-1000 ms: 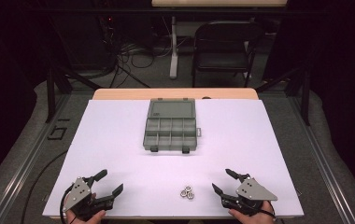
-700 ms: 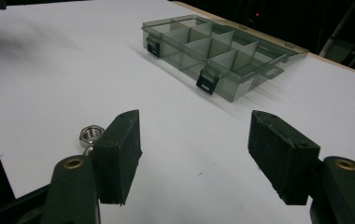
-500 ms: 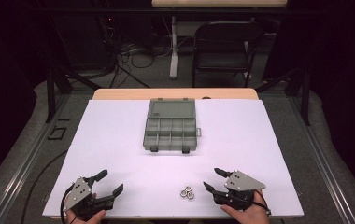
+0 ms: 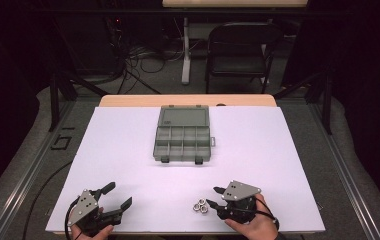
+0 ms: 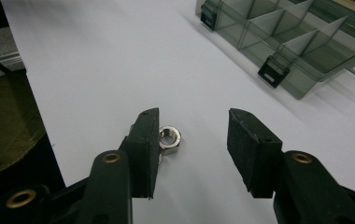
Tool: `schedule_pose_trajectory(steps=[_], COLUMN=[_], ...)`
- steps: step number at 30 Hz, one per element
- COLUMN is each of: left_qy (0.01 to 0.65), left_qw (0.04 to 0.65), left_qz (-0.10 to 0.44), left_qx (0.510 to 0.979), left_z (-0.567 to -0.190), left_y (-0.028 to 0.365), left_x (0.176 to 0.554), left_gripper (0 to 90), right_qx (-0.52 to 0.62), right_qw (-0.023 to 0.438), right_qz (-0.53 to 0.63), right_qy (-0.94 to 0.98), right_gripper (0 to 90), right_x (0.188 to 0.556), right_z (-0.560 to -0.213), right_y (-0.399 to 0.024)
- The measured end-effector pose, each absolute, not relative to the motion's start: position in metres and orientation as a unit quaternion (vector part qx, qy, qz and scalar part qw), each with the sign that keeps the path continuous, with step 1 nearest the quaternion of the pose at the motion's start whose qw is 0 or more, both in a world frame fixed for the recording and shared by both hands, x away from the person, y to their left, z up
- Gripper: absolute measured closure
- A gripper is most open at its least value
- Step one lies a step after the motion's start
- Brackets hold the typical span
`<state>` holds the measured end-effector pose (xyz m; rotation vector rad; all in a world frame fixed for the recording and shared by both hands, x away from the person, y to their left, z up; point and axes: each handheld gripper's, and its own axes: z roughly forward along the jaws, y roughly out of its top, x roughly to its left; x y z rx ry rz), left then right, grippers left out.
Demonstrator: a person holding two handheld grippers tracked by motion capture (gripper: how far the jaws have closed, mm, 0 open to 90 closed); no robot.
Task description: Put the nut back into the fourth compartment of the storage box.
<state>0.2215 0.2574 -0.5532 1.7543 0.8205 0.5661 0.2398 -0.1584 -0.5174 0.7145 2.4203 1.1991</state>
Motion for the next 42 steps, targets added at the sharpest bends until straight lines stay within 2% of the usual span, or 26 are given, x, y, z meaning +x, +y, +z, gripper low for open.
schedule_pose_trajectory(steps=[5,14,29,42], left_qy=[0.342,0.345,0.348,0.348], left_qw=[0.531,0.531,0.531,0.529], left_qz=[0.236,0.238,0.234,0.233], left_qx=[0.738,0.736,0.736,0.738], left_z=[-0.554,-0.554,-0.555,-0.556], left_y=[0.258,0.258,0.258,0.258], left_x=[0.222,0.222,0.223,0.223], left_gripper=[21.5,21.7,21.7,21.7], right_qx=[0.245,0.263,0.302,0.321], right_qw=[0.156,0.158,0.133,0.130], right_qz=[0.410,0.392,0.398,0.391], right_qy=[0.865,0.867,0.856,0.853], right_gripper=[58.6,62.4,65.1,65.2], right_x=[0.238,0.230,0.232,0.233], right_z=[-0.524,-0.544,-0.555,-0.559], right_y=[-0.147,-0.134,-0.134,-0.130])
